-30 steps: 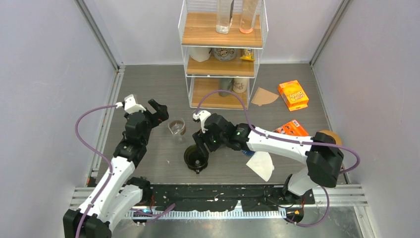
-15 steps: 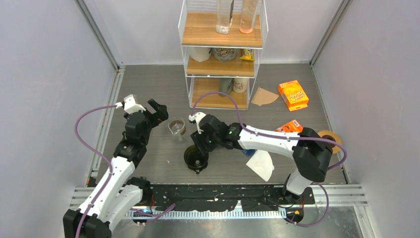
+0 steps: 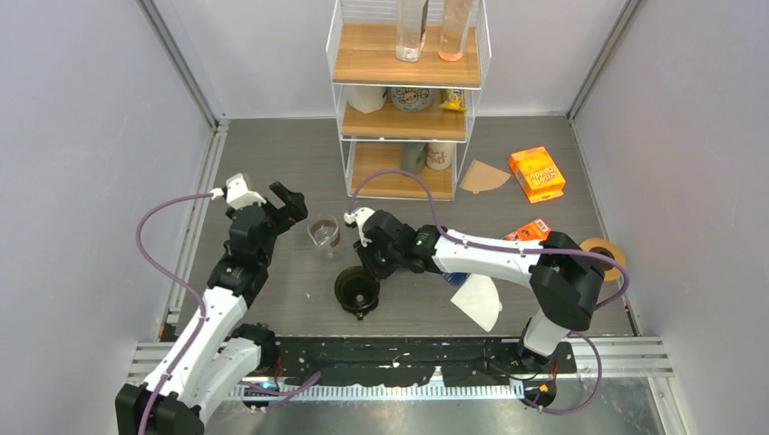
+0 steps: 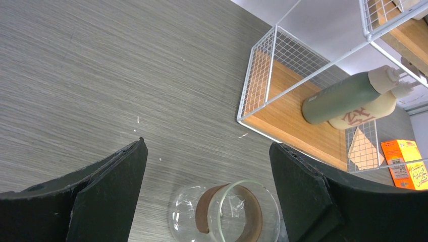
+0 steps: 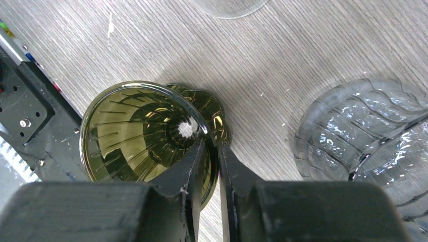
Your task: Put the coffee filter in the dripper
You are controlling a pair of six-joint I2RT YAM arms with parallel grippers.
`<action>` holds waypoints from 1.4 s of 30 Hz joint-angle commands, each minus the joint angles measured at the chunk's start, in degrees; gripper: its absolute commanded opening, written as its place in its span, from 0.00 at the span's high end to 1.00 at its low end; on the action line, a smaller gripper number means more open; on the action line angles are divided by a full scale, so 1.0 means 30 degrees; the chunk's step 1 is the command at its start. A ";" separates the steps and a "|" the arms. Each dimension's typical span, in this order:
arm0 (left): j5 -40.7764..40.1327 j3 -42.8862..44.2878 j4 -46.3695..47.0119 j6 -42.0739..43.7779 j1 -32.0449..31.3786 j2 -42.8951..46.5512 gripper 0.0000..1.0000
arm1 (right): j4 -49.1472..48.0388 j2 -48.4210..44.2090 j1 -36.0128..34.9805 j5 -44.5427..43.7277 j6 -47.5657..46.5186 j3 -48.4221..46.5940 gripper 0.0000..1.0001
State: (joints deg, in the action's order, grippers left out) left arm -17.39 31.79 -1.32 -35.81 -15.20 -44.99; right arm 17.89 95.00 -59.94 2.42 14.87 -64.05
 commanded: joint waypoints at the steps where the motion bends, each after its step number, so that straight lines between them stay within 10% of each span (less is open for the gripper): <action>1: -0.0601 -0.0007 0.0029 -0.0163 0.0058 0.0375 0.01 | -0.0810 -0.0045 -0.0146 0.0588 -0.0022 -0.0462 0.80; 17: 0.0289 0.0118 -0.0028 0.0170 0.0050 0.0818 0.01 | 0.0718 -0.3357 0.0319 0.2176 -0.1147 -0.1726 0.95; 42: 0.0347 0.0027 0.0038 0.0177 0.0057 0.0940 0.01 | 0.4912 -0.5893 0.9343 0.4334 0.2325 -0.3044 0.95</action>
State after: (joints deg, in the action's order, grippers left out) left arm -16.40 31.70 -2.48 -35.57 -15.20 -42.00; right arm 32.82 76.86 -32.77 15.62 19.88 -70.19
